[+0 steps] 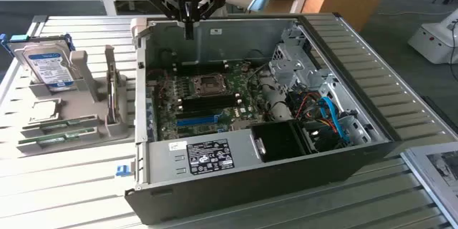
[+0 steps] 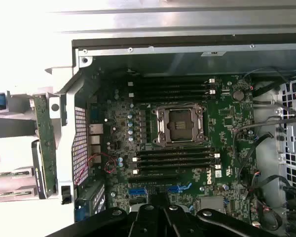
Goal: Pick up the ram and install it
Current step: 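Reach for the ram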
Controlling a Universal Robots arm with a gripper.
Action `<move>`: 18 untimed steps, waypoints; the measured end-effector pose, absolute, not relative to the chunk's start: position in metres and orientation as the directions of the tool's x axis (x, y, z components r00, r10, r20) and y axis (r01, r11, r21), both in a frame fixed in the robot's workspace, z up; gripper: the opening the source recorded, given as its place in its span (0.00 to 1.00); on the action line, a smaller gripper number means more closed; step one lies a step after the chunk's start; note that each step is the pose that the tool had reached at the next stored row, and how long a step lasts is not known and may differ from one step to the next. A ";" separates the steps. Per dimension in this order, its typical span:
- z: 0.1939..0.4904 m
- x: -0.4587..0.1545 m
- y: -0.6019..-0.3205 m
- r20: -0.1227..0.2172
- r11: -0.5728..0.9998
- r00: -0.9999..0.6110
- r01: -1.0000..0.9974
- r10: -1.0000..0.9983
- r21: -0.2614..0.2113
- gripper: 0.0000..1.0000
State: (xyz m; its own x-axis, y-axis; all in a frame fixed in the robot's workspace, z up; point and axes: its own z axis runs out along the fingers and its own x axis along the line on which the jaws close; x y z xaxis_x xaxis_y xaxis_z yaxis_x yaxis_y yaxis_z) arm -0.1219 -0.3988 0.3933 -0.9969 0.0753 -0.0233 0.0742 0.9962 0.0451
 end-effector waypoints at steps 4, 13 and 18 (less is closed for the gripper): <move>0.393 -0.122 -0.399 -0.023 0.996 -0.997 0.074 0.075 0.045 0.10; 0.393 -0.125 -0.399 -0.023 0.996 -0.997 0.074 0.075 0.045 0.10; 0.393 -0.130 -0.399 -0.023 0.996 -0.997 0.074 0.075 0.045 0.10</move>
State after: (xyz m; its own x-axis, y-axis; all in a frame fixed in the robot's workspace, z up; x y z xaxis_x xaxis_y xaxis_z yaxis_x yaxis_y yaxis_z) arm -0.1299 -0.3988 0.3932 -0.9969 0.0753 -0.0233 0.0742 0.9962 0.0451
